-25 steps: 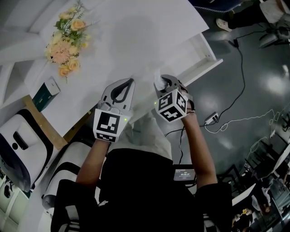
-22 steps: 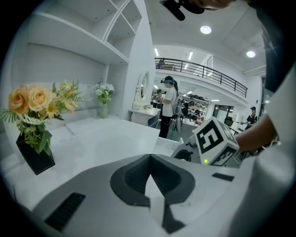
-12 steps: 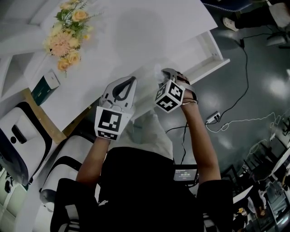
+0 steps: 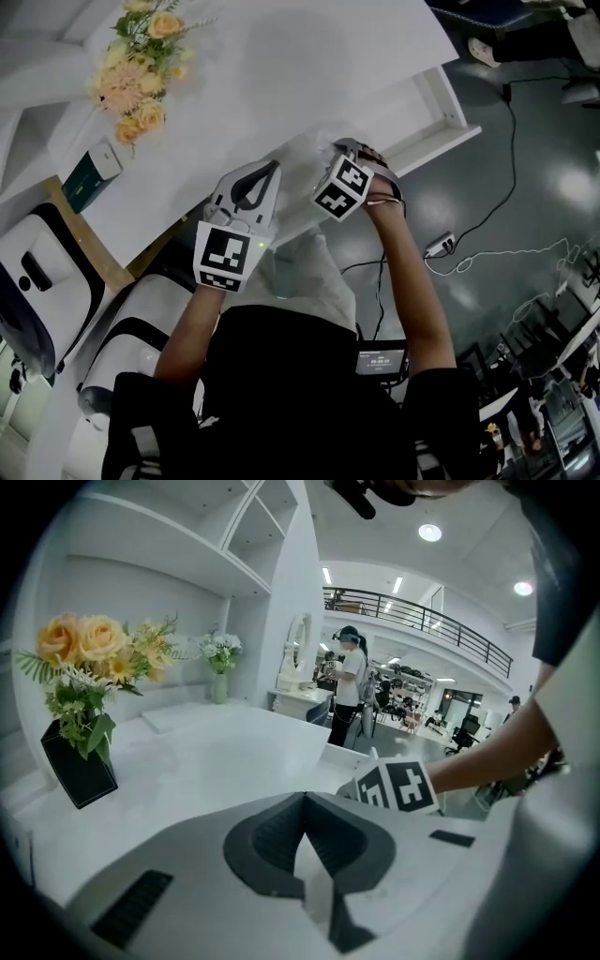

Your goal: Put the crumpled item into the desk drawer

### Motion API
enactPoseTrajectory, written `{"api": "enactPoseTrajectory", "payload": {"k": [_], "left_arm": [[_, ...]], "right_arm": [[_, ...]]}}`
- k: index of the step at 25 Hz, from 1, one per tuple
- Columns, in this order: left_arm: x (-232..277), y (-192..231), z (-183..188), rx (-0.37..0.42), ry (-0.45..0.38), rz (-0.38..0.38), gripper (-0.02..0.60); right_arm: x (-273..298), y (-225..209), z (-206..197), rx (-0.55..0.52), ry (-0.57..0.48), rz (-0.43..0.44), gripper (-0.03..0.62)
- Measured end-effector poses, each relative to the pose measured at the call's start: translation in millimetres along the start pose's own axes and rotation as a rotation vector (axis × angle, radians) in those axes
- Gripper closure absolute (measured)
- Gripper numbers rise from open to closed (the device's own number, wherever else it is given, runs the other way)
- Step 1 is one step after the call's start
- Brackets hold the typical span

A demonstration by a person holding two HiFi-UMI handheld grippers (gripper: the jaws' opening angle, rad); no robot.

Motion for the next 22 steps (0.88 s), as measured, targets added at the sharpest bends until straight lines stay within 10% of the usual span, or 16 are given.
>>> {"api": "enactPoseTrajectory", "payload": {"k": [22], "left_arm": [[6.9,4.6,-10.9,-0.012,0.042,0.000,0.575]], "right_arm": [[26.2,2.3,-2.4,-0.004,0.054,0.075,0.421]]}}
Point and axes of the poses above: the fingertips, and each gripper's own axes: x forward along the fingers, y to its left, z out of its top, the point moved 4 cm from there along -x, backward along the fingers, and after that the axes turned 9 degrees about -x, right-handed, at the moved point
